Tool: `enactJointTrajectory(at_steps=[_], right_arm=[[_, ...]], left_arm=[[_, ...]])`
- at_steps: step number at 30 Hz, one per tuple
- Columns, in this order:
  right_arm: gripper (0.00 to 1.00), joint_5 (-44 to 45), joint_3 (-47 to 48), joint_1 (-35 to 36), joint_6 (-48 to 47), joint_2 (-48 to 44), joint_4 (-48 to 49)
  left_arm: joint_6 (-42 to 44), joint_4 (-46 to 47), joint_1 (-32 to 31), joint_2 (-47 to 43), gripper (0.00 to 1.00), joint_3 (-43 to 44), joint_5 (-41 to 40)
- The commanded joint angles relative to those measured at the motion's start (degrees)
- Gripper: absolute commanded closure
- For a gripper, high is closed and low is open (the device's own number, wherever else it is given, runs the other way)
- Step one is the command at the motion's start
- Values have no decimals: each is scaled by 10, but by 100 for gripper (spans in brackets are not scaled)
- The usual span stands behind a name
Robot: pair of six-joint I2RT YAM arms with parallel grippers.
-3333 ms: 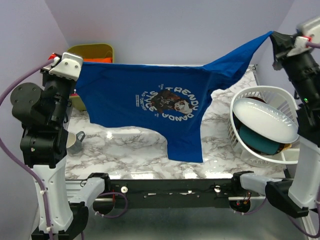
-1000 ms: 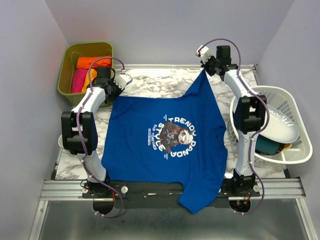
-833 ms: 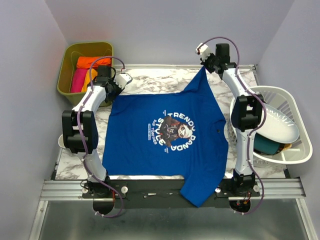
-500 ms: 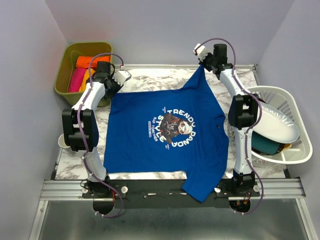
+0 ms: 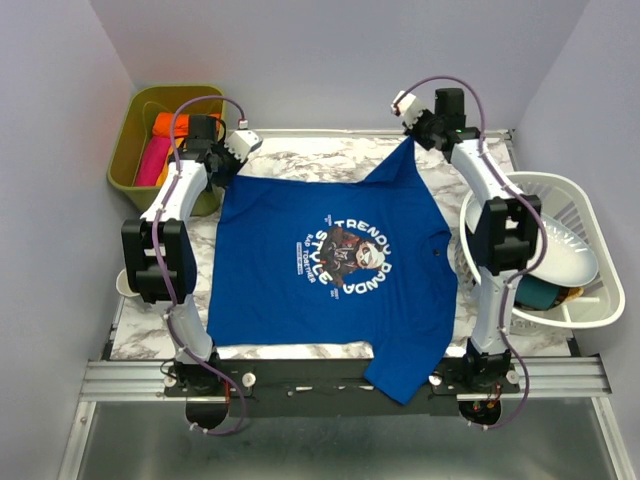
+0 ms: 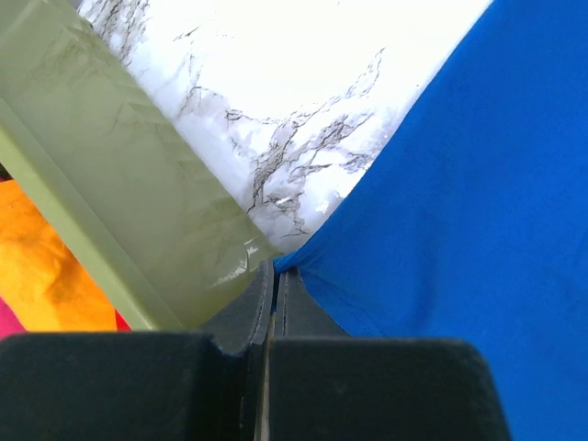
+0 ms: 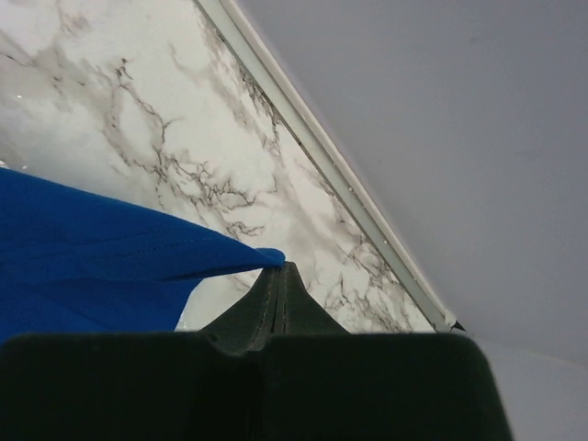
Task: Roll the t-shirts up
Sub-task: Fold the T-shirt at the center of the board.
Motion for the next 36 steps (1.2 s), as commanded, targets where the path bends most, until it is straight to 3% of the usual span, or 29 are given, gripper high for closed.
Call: enactJointTrajectory(at_steps=[1, 9, 18, 25, 36], right_arm=[[99, 13, -72, 2, 25, -107, -71], [99, -45, -115, 11, 123, -180, -187], [99, -44, -220, 14, 154, -276, -202], [99, -40, -288, 13, 141, -360, -232], [99, -54, -303, 13, 171, -437, -318]], left_arm=[[3, -12, 10, -43, 100, -18, 40], [5, -19, 6, -72, 100, -64, 71], [46, -58, 7, -104, 100, -91, 69], [162, -87, 7, -140, 100, -121, 41], [361, -104, 7, -184, 100, -160, -6]])
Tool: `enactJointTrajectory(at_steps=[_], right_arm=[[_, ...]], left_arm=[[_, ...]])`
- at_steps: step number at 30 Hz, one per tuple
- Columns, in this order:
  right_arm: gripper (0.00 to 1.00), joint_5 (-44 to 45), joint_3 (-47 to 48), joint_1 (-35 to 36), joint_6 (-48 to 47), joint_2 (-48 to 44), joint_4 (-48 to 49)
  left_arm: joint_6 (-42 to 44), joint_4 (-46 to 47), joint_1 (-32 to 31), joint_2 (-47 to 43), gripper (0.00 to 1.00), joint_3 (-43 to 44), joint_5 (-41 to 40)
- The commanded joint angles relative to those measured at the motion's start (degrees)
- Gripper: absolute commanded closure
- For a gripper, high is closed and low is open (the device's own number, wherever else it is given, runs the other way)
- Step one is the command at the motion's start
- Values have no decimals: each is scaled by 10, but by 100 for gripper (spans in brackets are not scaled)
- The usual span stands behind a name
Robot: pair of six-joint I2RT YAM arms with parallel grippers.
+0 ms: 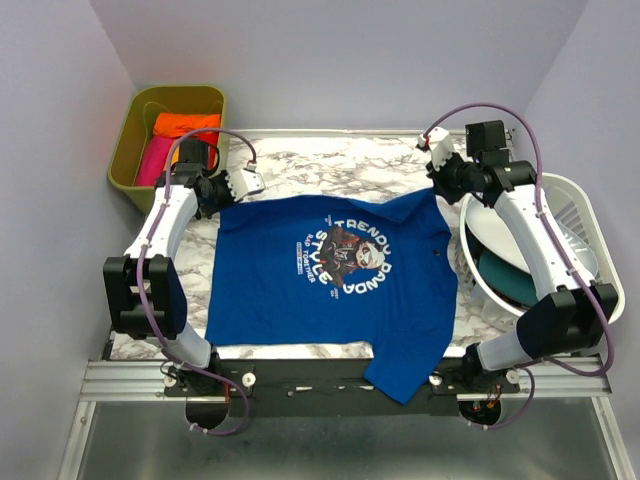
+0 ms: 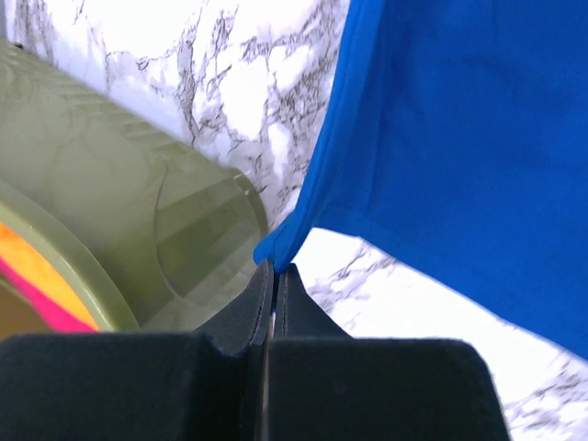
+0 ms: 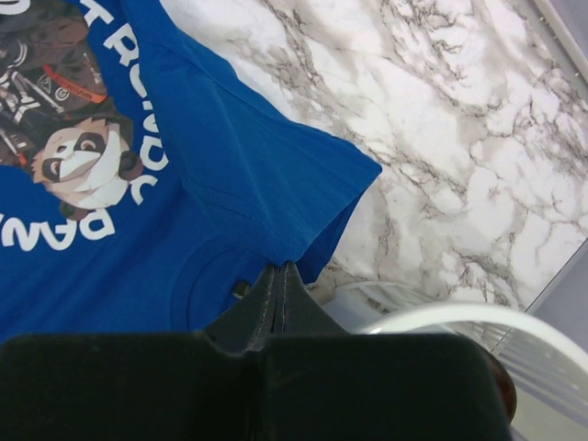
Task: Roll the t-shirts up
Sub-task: Fold the T-shirt at the center of the board.
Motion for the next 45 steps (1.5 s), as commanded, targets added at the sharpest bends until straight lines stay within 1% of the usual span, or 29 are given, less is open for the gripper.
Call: enactJointTrajectory(at_steps=[1, 6, 11, 13, 16, 23, 28, 35, 39, 41, 42, 43, 44, 45], right_arm=[[99, -20, -17, 2, 29, -40, -60], [99, -23, -59, 1, 56, -72, -68], [99, -36, -95, 2, 75, -107, -75], [99, -42, -101, 2, 78, -115, -88], [99, -51, -113, 3, 84, -133, -102], [99, -78, -154, 2, 103, -146, -104], [99, -80, -172, 4, 95, -146, -112], [99, -86, -182, 6, 77, -143, -130], [99, -117, -168, 6, 50, -138, -184], [99, -152, -166, 8, 42, -139, -209], [99, -166, -162, 12, 21, -140, -247], [97, -190, -164, 17, 12, -147, -264], [87, -200, -168, 27, 7, -153, -280], [69, -210, -167, 28, -2, -159, -315]], left_arm=[[110, -14, 1, -38, 100, -17, -26], [191, -15, 1, -68, 100, -62, -24], [266, 8, 1, -113, 100, -138, -26], [296, 15, 1, -125, 100, -150, -30], [318, 6, 1, -135, 100, -156, -23], [377, 1, 1, -145, 100, -189, -37], [401, 7, 1, -143, 100, -203, -55], [398, -4, 1, -141, 100, -217, -67], [396, -18, 1, -140, 100, -223, -72], [399, -31, 1, -142, 100, -223, -75], [400, -55, 1, -143, 100, -222, -78], [400, -69, 1, -152, 100, -219, -81], [408, -88, 3, -156, 92, -210, -89], [410, -147, 5, -160, 84, -200, -88]])
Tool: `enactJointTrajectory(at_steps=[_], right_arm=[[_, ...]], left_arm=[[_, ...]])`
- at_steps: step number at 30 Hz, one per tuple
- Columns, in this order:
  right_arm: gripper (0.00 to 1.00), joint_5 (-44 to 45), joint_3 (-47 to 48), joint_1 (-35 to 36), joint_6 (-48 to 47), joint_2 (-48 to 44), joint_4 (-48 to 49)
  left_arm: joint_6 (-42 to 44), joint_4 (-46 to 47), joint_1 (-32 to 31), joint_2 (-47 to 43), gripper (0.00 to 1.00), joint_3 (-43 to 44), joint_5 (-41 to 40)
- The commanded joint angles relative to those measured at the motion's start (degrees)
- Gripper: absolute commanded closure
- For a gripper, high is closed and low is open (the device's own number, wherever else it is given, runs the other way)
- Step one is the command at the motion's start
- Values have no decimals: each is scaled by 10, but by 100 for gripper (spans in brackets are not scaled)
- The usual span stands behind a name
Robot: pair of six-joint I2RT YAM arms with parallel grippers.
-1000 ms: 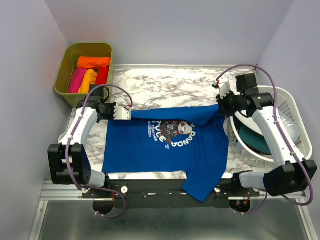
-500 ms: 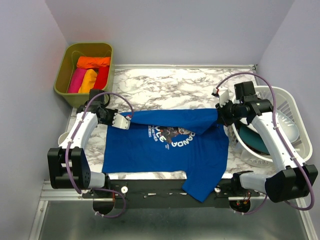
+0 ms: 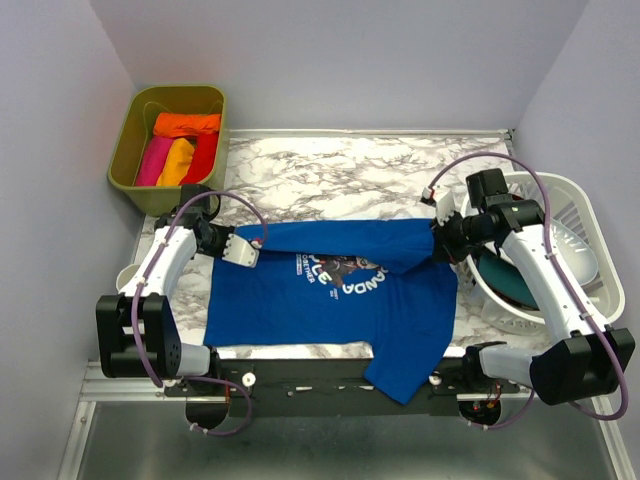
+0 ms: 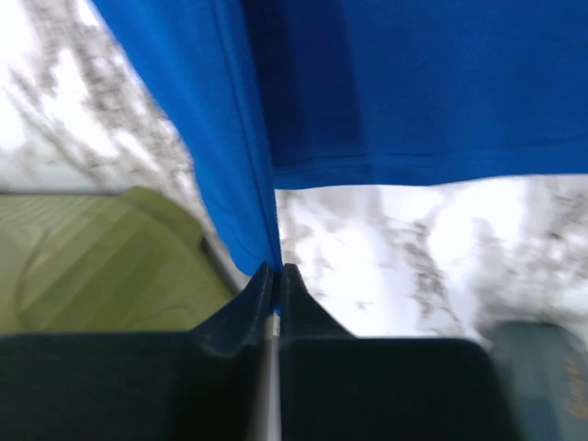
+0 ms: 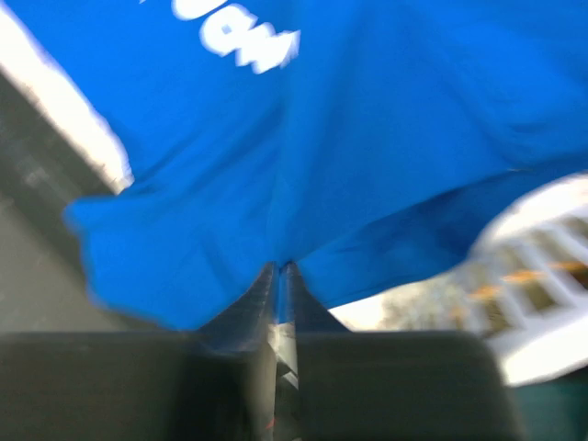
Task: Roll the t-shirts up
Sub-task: Fold the T-shirt at the center of the board.
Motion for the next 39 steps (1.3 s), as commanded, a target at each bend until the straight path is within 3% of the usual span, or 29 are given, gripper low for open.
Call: enactJointTrajectory(at_steps=[1, 2, 3, 5, 9, 14, 18, 22, 26, 39], right_arm=[[64, -108, 13, 22, -55, -25, -152], [61, -112, 21, 22, -55, -29, -162], [53, -111, 31, 22, -46, -29, -159], [48, -106, 81, 22, -45, -11, -138], [46, -66, 174, 22, -38, 88, -49], [48, 45, 226, 22, -48, 206, 37], [50, 114, 274, 22, -73, 293, 57], [58, 171, 293, 22, -118, 358, 53], [62, 220, 284, 23, -159, 385, 54], [64, 328, 232, 55, -253, 442, 119]], left_arm=[[19, -150, 7, -37, 76, 33, -19], [14, -175, 9, -42, 63, 67, -10], [-1, -200, 11, -46, 61, 83, 18], [-25, -196, 11, -41, 54, 125, 42], [-143, -134, 2, 24, 48, 191, 80], [-337, -93, -51, 128, 57, 243, 59], [-409, -1, -84, 164, 65, 214, 23], [-458, 9, -97, 226, 78, 225, -8], [-472, 6, -96, 252, 86, 220, -41], [-444, 87, -86, 292, 88, 161, -144]])
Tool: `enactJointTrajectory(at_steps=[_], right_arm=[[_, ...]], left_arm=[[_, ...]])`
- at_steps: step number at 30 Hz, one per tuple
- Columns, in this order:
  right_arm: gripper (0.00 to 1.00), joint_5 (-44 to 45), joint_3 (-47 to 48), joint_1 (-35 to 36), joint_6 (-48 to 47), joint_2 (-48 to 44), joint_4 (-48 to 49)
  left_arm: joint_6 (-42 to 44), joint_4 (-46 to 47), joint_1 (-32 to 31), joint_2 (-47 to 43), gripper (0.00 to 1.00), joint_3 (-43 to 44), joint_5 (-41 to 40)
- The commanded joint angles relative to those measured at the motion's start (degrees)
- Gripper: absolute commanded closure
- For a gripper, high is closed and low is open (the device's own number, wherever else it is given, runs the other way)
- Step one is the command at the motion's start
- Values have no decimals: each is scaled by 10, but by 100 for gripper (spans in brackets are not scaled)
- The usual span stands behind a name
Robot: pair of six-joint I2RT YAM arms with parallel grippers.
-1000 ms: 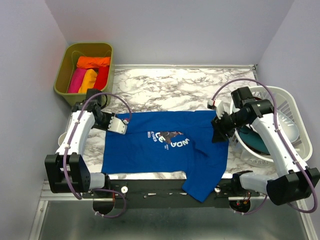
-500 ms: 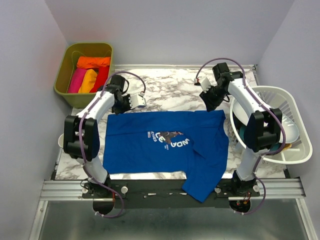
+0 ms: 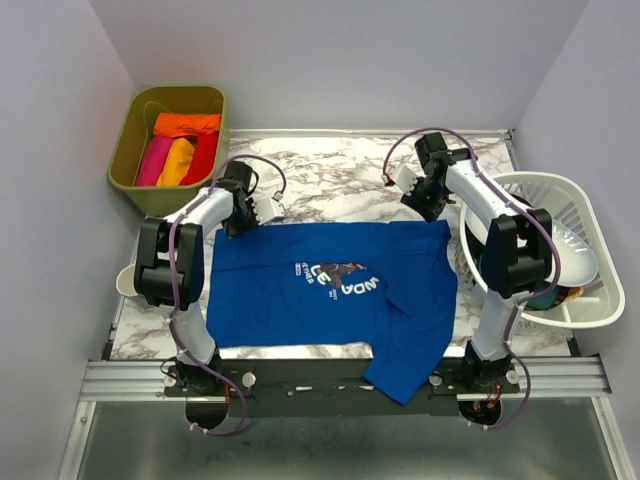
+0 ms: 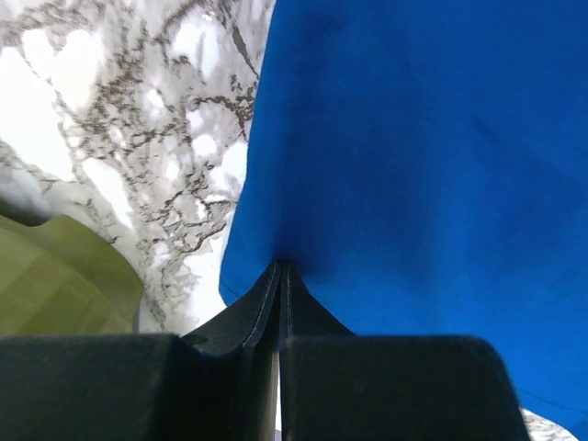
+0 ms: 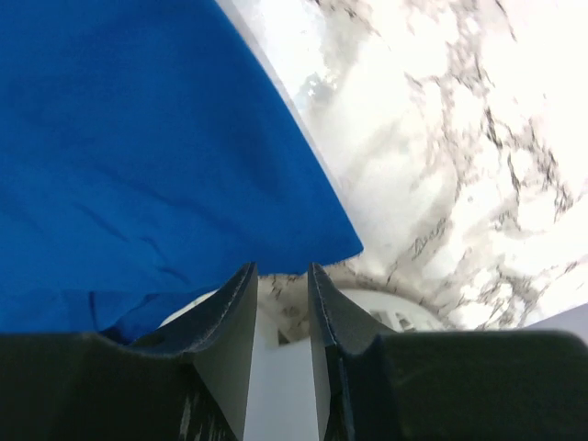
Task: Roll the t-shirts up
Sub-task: Fold the T-shirt at the center of the board.
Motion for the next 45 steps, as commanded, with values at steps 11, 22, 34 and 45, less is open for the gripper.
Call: enactJointTrajectory(at_steps=[11, 22, 34, 45], right_arm=[[71, 128, -12, 13, -118, 122, 55], [71, 128, 126, 14, -142, 216, 75], [51, 111, 161, 14, -65, 119, 83], [45, -96, -51, 84, -23, -133, 63]], left_arm=[[61, 106, 15, 50, 91, -62, -120], [81, 190, 24, 62, 91, -65, -161], [23, 141, -43, -74, 79, -3, -55], [-345, 29, -84, -164, 64, 117, 99]])
